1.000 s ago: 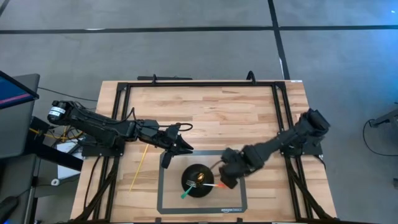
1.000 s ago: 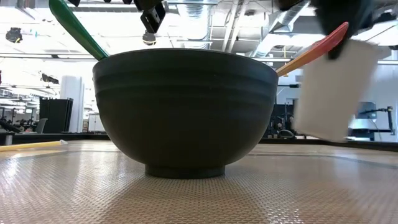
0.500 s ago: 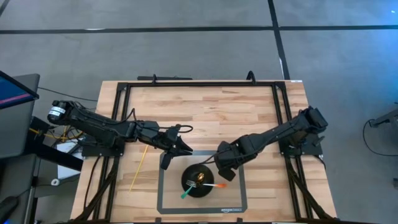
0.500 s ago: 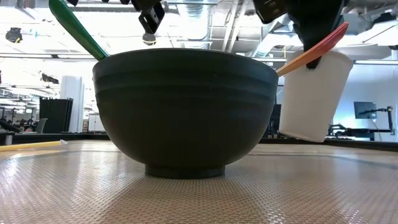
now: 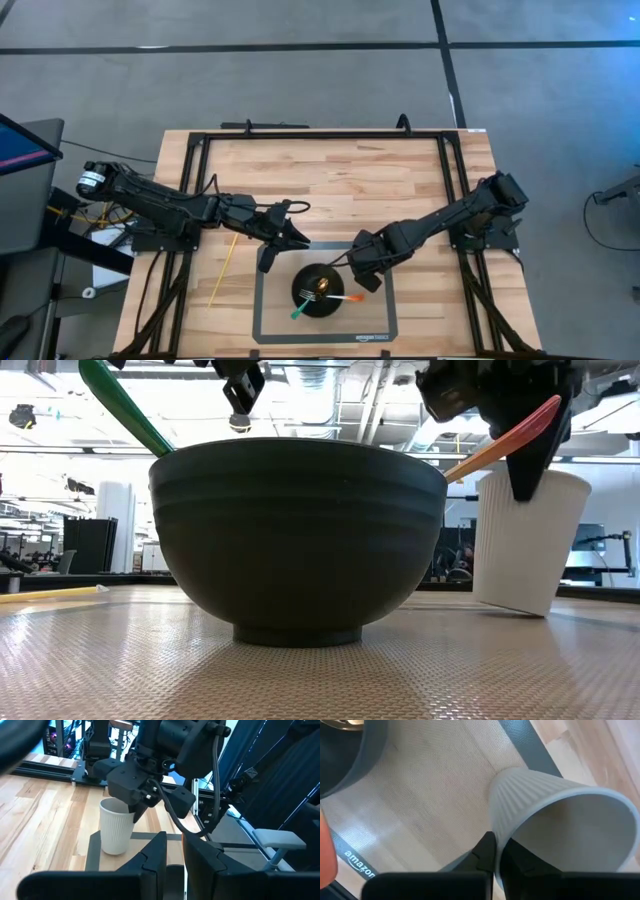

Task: Pick & Place Utensil
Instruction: Put the white cup on the transparent mat, then put the yellow straw into the the white cup

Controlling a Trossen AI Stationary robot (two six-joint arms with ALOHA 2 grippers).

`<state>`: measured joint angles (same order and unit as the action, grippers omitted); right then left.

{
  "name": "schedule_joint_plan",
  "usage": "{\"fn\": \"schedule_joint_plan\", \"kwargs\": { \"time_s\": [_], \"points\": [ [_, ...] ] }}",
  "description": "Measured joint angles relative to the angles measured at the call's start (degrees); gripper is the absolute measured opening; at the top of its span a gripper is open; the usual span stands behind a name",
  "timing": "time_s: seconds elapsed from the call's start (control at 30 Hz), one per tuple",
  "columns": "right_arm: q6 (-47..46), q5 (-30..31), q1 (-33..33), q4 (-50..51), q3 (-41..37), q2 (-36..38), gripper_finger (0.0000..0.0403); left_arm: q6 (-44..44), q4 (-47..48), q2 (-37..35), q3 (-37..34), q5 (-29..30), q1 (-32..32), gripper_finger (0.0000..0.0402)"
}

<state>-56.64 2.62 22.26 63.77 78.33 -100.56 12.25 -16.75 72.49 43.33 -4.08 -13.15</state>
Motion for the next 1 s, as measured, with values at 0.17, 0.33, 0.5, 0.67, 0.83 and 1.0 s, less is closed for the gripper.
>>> {"fn": "schedule_joint_plan", "kwargs": {
  "time_s": [0.17,0.33,0.5,0.67,0.83,1.0],
  "points": [
    [-0.38,0.39,0.07,-0.51,-0.38,0.02,0.0022,0.0,-0.26,0.0,0.0,0.0,0.02,0.0064],
    [-0.72,0.45,-0.06,-1.79,-0.49,-0.08,0.0053,0.0,-0.38,0.0,0.0,0.0,0.07,0.0064],
    [0.0,0.32,-0.36,-1.89,-0.25,-0.08,0.0071,0.0,-0.4,0.0,0.0,0.0,0.07,0.0064],
    [-0.19,-0.01,-1.56,-1.09,1.82,-0.08,0.0072,0.0,-0.42,0.0,0.0,0.0,0.07,0.0064],
    [2.33,-0.03,-2.27,-0.53,6.65,0.48,0.0072,0.0,-0.44,0.0,0.0,0.0,0.07,0.0064],
    [9.01,0.27,-1.87,2.76,13.96,0.55,0.0072,0.0,-0.44,0.0,-0.02,0.0,0.07,0.0064]
  ]
}}
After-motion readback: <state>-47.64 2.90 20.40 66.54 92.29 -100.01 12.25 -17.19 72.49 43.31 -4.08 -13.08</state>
